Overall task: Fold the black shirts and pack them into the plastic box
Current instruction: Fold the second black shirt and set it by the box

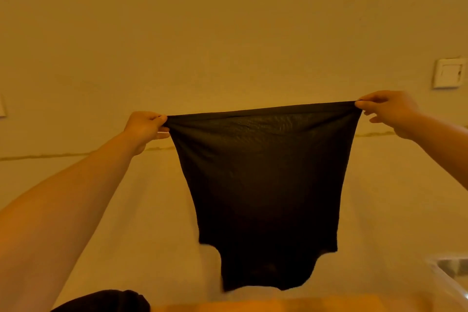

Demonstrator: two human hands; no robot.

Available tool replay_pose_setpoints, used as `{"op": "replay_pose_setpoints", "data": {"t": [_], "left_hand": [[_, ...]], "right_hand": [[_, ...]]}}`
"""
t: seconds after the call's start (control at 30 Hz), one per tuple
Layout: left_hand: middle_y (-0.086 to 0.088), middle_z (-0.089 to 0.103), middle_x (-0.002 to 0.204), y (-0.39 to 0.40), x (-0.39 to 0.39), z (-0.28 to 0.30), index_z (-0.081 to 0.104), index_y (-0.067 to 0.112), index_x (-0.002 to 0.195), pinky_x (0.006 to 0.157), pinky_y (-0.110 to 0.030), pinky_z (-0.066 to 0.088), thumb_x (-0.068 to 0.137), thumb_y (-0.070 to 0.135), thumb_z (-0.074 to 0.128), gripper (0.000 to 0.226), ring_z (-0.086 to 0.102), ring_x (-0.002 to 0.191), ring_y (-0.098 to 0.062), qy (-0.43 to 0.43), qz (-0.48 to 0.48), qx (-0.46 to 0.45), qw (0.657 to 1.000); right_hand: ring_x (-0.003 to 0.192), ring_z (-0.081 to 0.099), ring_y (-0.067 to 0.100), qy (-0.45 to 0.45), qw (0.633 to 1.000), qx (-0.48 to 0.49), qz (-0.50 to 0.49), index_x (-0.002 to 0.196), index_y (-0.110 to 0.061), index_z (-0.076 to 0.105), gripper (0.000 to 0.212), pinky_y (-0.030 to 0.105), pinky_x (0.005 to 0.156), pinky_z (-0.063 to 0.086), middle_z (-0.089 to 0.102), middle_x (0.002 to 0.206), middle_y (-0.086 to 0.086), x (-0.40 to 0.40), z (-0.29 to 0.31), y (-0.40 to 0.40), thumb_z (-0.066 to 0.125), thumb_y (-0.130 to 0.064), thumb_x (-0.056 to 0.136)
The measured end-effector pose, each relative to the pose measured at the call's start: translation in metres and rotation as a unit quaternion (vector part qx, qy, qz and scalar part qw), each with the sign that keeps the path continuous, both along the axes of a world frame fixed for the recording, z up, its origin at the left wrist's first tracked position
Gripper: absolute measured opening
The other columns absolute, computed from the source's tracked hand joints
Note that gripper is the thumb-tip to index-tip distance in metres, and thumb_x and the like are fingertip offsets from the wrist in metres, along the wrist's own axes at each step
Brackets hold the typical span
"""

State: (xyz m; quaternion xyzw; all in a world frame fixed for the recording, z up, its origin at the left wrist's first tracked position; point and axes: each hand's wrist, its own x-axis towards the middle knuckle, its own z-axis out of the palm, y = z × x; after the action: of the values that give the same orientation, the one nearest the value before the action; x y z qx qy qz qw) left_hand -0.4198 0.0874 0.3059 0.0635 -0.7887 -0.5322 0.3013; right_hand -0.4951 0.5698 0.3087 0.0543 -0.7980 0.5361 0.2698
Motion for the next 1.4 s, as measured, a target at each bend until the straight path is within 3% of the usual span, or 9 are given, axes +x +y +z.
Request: {"op": "replay_pose_setpoints", "data": {"t": [0.2, 0.4, 0.53, 0.7, 0.87, 0.97, 1.2, 1.3, 1.4], "left_hand": [[-0.014, 0.06, 0.107, -0.014, 0.026, -0.014, 0.062, 0.002, 0.111, 0.066, -0.026, 0.047, 0.102, 0.012, 0.042, 0.024, 0.057, 0.087, -0.018, -0.05, -0.012, -0.126, 0.991], [-0.015, 0.065, 0.105, -0.038, 0.077, -0.051, 0.066, 0.011, 0.105, 0.07, -0.032, 0.049, 0.1, 0.011, 0.047, 0.02, 0.059, 0.089, -0.023, -0.088, -0.055, -0.185, 0.977], [-0.012, 0.069, 0.092, -0.04, 0.13, -0.071, 0.071, 0.012, 0.102, 0.068, -0.026, 0.05, 0.094, 0.012, 0.058, 0.015, 0.06, 0.073, -0.021, -0.096, -0.076, -0.203, 0.972], [0.003, 0.071, 0.076, -0.034, 0.207, -0.106, 0.076, 0.031, 0.087, 0.072, -0.021, 0.046, 0.089, 0.012, 0.064, 0.023, 0.06, 0.059, -0.005, -0.085, -0.093, -0.202, 0.971], [0.017, 0.07, 0.092, -0.023, 0.285, -0.176, 0.074, 0.04, 0.089, 0.075, -0.006, 0.045, 0.086, 0.002, 0.064, 0.04, 0.064, 0.079, 0.003, -0.064, -0.15, -0.259, 0.952], [0.024, 0.066, 0.101, -0.021, 0.32, -0.226, 0.073, 0.04, 0.092, 0.084, -0.005, 0.043, 0.083, 0.004, 0.067, 0.037, 0.061, 0.094, 0.006, -0.06, -0.162, -0.35, 0.921], [0.028, 0.061, 0.104, -0.016, 0.373, -0.312, 0.065, 0.042, 0.106, 0.091, -0.013, 0.043, 0.088, 0.051, 0.046, 0.027, 0.054, 0.105, 0.008, -0.087, -0.178, -0.421, 0.885], [0.034, 0.055, 0.105, -0.012, 0.394, -0.33, 0.064, 0.043, 0.106, 0.095, -0.009, 0.036, 0.088, 0.052, 0.039, 0.031, 0.047, 0.109, 0.017, -0.077, -0.15, -0.438, 0.883], [0.032, 0.057, 0.101, -0.006, 0.415, -0.334, 0.067, 0.039, 0.103, 0.093, -0.007, 0.033, 0.091, 0.058, 0.038, 0.037, 0.048, 0.106, 0.016, -0.073, -0.144, -0.453, 0.877]], "right_hand": [[0.087, 0.058, 0.019, -0.055, 0.997, 0.01, 0.053, 0.106, -0.007, 0.067, 0.021, 0.036, 0.085, 0.049, 0.063, 0.094, 0.006, 0.027, -0.013, 0.008, 0.068, -0.016, 0.086], [0.083, 0.061, 0.02, -0.099, 0.987, 0.037, 0.122, 0.093, -0.006, 0.069, 0.016, 0.024, 0.068, 0.058, 0.065, 0.107, 0.019, 0.071, -0.043, 0.016, 0.072, -0.014, 0.079], [0.077, 0.068, 0.014, -0.1, 0.982, 0.065, 0.149, 0.088, -0.009, 0.072, 0.078, 0.02, 0.064, 0.057, 0.072, 0.088, 0.005, 0.112, -0.067, 0.026, 0.091, -0.057, 0.03], [0.075, 0.068, 0.012, -0.082, 0.976, 0.07, 0.19, 0.079, -0.022, 0.075, 0.067, 0.018, 0.069, 0.056, 0.073, 0.086, 0.0, 0.186, -0.11, 0.034, 0.085, -0.068, 0.032], [0.075, 0.066, 0.011, -0.116, 0.967, 0.125, 0.191, 0.083, -0.029, 0.073, 0.057, 0.022, 0.072, 0.054, 0.072, 0.085, 0.0, 0.266, -0.179, 0.043, 0.078, -0.072, 0.047], [0.073, 0.064, 0.0, -0.121, 0.957, 0.201, 0.173, 0.082, -0.041, 0.07, 0.007, 0.013, 0.074, 0.049, 0.07, 0.083, -0.012, 0.307, -0.219, 0.042, 0.073, -0.039, 0.076], [0.084, 0.061, -0.003, -0.109, 0.908, 0.352, 0.198, 0.094, -0.061, 0.059, 0.023, 0.009, 0.07, 0.047, 0.062, 0.092, -0.032, 0.364, -0.286, 0.031, 0.066, -0.045, 0.079], [0.088, 0.059, -0.007, -0.096, 0.907, 0.35, 0.216, 0.1, -0.061, 0.054, 0.048, 0.007, 0.073, 0.046, 0.059, 0.098, -0.037, 0.379, -0.301, 0.031, 0.04, -0.09, 0.064], [0.089, 0.06, -0.007, -0.093, 0.902, 0.352, 0.232, 0.105, -0.057, 0.054, 0.062, 0.01, 0.076, 0.047, 0.06, 0.099, -0.034, 0.393, -0.307, 0.035, 0.032, -0.094, 0.061]]}}
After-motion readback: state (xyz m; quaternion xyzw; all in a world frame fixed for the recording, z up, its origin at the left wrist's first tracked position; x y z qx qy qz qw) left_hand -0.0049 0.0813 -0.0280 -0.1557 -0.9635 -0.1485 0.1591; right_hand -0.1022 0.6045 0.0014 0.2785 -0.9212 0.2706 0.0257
